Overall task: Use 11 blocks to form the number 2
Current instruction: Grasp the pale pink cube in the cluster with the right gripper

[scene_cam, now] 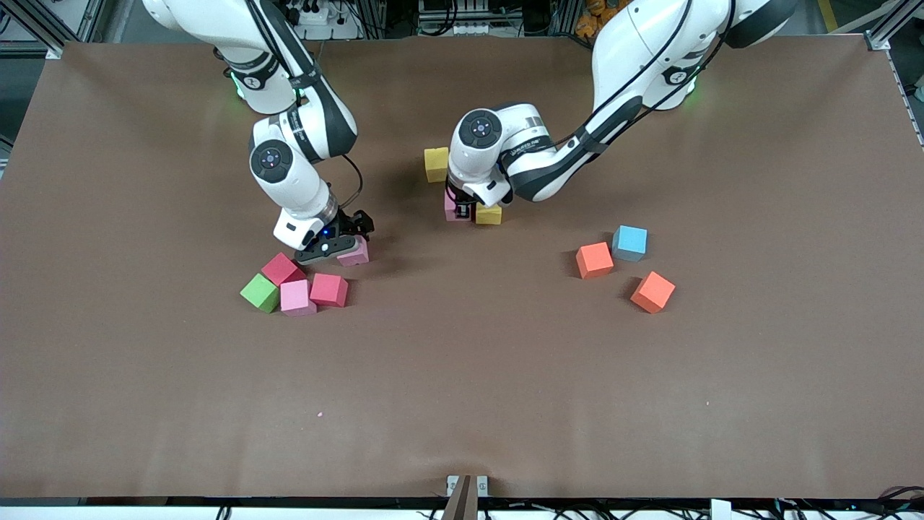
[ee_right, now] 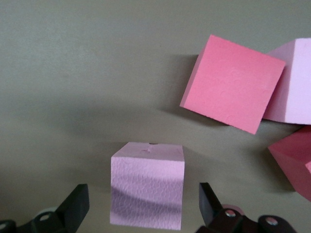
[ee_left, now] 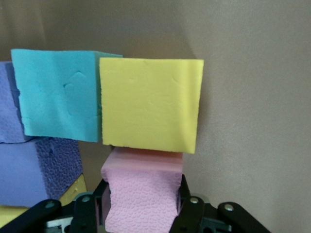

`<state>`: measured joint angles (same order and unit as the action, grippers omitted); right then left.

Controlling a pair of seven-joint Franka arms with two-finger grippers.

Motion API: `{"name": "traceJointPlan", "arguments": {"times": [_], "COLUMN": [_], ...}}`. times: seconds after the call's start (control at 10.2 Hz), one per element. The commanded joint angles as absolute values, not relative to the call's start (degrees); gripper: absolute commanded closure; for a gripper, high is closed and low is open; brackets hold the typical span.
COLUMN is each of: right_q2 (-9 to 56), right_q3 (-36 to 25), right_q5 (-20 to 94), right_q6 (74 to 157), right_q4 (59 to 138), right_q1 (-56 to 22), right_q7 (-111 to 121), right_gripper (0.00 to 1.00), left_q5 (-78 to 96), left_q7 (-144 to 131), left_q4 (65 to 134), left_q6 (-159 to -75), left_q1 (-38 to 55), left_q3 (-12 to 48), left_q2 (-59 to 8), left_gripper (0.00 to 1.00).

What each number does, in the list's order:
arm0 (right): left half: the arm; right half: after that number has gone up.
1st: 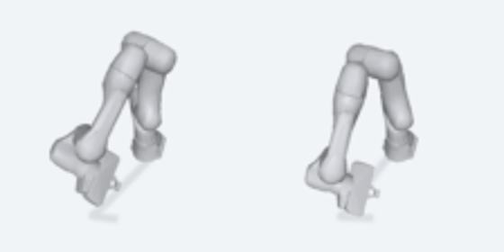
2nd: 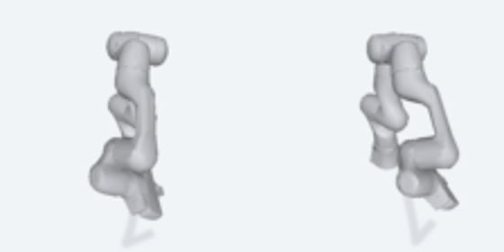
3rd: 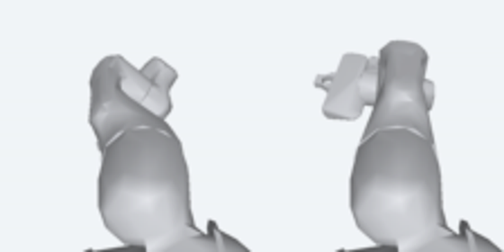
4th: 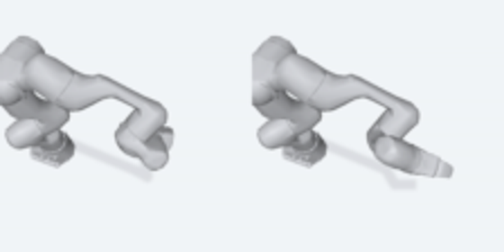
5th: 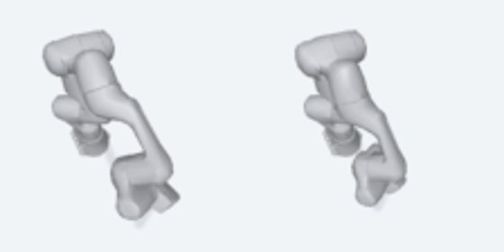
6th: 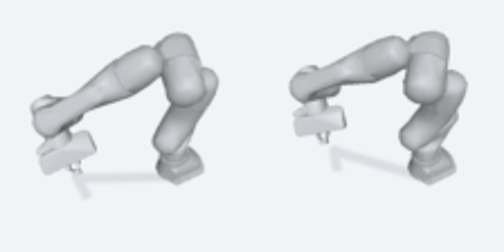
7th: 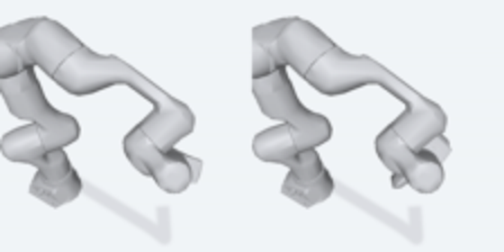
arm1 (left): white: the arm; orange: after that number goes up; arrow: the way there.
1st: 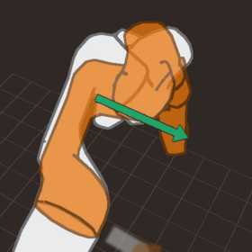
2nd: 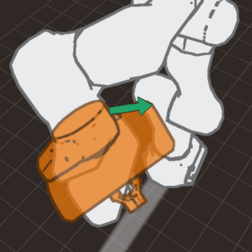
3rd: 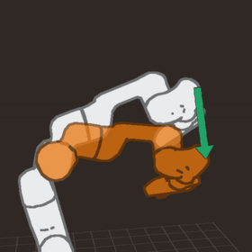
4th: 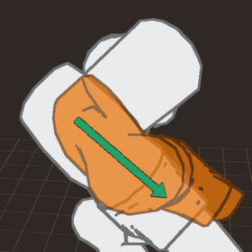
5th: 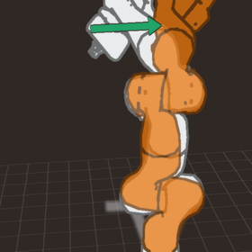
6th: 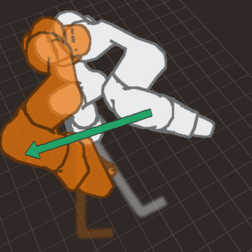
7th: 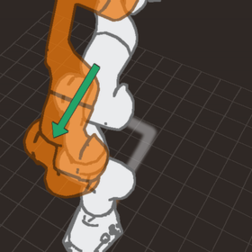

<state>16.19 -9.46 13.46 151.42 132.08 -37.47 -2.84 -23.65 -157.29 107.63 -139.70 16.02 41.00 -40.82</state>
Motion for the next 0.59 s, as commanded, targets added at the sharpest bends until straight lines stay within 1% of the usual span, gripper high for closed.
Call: {"name": "traceJointPlan", "arguments": {"times": [0.0,0.29,0.39,0.49], "right_q2": [17.5,17.4,17.2,17.0], "right_q3": [-9.1,-9.1,-9.1,-9.1], "right_q5": [14.3,14.3,14.3,14.3], "right_q6": [154.2,154.2,153.9,153.5], "right_q4": [133.2,133.9,133.9,133.9], "right_q1": [-37.2,-36.9,-36.9,-36.9], "right_q7": [-1.8,-1.8,-1.8,-1.8], "right_gripper": [0.00,0.00,0.05,0.14], "left_q5": [-26.8,-26.8,-27.3,-27.8], "left_q7": [-165.5,-165.4,-165.4,-165.5], "left_q4": [111.0,111.3,111.3,111.2], "left_q6": [-140.5,-140.5,-140.5,-140.5], "left_q1": [15.5,15.1,14.7,14.7], "left_q3": [41.0,41.0,41.0,41.0], "left_q2": [-38.4,-38.3,-38.3,-38.4], "left_gripper": [0.50,0.50,0.50,0.50]}}
